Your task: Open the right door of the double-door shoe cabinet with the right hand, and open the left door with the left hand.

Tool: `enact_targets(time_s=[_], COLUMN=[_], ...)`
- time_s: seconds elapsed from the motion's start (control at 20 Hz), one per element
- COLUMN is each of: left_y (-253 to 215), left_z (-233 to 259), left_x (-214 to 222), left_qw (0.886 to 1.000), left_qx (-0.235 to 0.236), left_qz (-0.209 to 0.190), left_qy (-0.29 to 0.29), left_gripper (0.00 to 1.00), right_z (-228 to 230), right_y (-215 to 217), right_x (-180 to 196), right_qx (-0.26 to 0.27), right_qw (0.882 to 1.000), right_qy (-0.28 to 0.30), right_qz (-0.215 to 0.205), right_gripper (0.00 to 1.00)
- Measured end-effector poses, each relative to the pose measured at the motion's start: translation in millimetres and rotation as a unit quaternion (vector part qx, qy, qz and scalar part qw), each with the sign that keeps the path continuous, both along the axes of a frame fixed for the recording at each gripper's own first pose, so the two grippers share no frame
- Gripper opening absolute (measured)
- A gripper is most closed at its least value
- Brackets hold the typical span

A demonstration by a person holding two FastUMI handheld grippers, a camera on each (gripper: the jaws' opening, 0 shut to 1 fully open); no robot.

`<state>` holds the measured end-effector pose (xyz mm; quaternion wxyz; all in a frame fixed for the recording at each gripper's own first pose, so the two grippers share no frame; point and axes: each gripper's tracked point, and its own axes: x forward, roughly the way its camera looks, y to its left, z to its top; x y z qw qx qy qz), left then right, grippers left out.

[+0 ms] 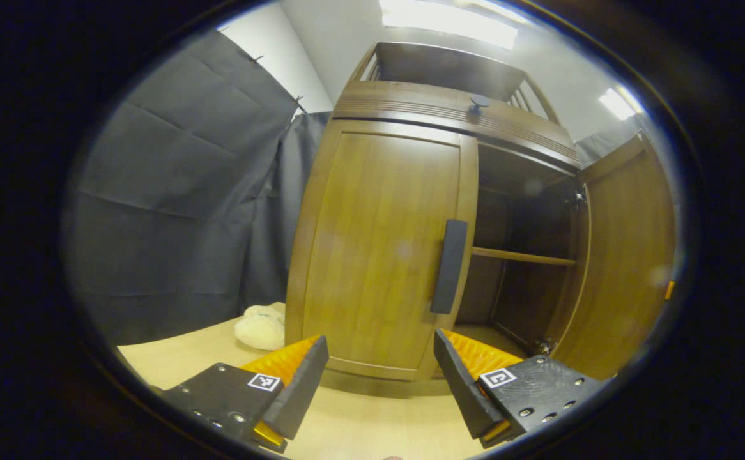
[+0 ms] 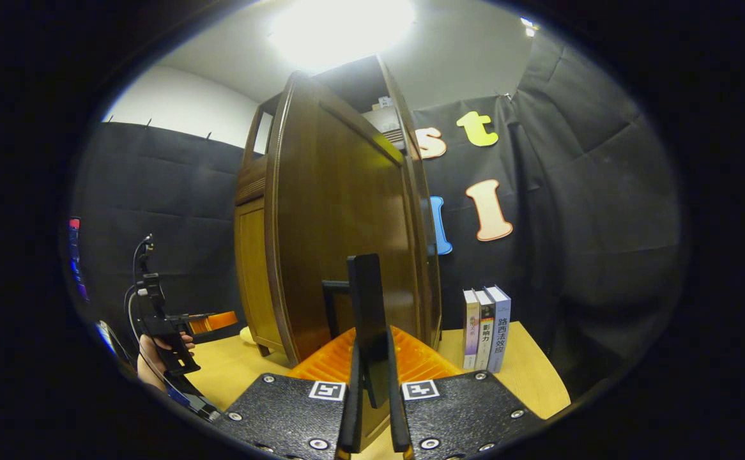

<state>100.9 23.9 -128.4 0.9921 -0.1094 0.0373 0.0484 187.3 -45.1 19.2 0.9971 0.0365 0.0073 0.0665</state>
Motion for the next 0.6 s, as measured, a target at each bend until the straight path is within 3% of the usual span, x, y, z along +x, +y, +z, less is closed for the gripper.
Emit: enact_targets(time_s=[0.1, 0.2, 0.3, 0.35, 0.45, 0.5, 0.6], left_y=[-2.5, -6.3, -9.1, -14.1, -23.5, -24.2, -18.7], left_z=[-1.3, -2.8, -4.5, -6.4, -1.5, 3.3, 11.8], left_x=[0.2, 0.2, -1.8, 2.0, 6.5, 9.1, 11.7], left_qw=[1.0, 1.0, 0.999, 0.999, 0.996, 0.995, 0.995], left_qx=[-0.01, -0.023, -0.034, -0.047, -0.083, -0.094, -0.096], left_qz=[0.0, -0.001, -0.002, -0.005, -0.016, -0.018, -0.01], left_qy=[0.002, 0.01, 0.022, 0.026, 0.026, 0.021, 0.009], left_gripper=[1.0, 0.96, 1.0, 0.96, 1.0, 0.96, 0.99], right_z=[7.9, 11.6, 7.8, 7.6, 10.5, 11.3, 10.9], right_y=[-26.0, -44.7, -54.2, -53.9, -60.1, -62.7, -64.1], right_x=[-5.2, -7.8, -1.3, -1.0, -3.4, -3.8, -3.5], right_qx=[0.011, 0.007, 0.021, 0.03, 0.038, 0.038, 0.043], right_qw=[1.0, 0.999, 1.0, 0.999, 0.999, 0.999, 0.999], right_qy=[0.001, 0.001, 0.0, -0.002, -0.007, -0.009, -0.007], right_qz=[-0.011, -0.032, -0.024, -0.014, -0.006, -0.004, -0.001], right_gripper=[0.16, 0.13, 0.1, 0.09, 0.12, 0.12, 0.12])
